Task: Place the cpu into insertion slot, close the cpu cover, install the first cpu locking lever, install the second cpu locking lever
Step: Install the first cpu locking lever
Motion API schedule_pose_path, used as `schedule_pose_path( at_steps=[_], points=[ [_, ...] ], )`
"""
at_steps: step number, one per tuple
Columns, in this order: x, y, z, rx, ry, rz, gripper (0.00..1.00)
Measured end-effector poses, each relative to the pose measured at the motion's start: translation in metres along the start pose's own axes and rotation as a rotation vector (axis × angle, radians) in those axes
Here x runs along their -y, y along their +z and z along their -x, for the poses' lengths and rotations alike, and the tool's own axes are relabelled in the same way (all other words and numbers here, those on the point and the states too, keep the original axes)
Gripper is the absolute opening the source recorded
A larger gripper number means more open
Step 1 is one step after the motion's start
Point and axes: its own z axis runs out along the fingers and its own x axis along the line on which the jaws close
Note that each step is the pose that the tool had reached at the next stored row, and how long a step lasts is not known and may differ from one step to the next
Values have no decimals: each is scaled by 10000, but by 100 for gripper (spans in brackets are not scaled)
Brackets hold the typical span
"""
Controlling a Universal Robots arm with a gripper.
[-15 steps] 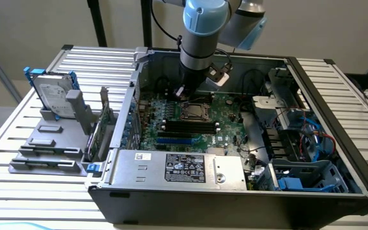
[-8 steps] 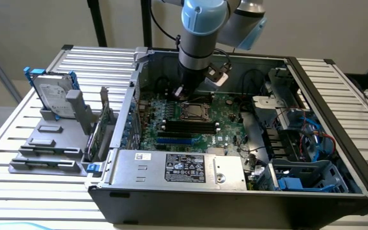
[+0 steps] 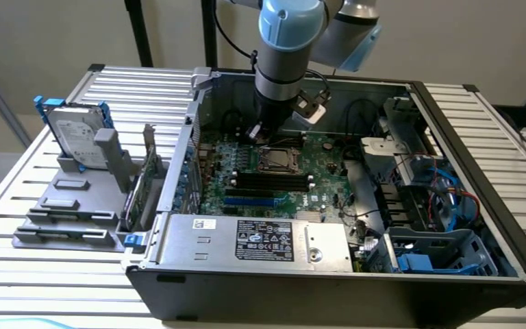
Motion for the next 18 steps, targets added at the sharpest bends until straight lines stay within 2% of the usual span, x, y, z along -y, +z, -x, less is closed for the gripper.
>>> schedule_pose_path(
  at_steps=[9,18],
  points=[
    [-4,8,-19,1,-2,0,11],
    [-51,20,-61,1,-2,-1,11]
  ],
)
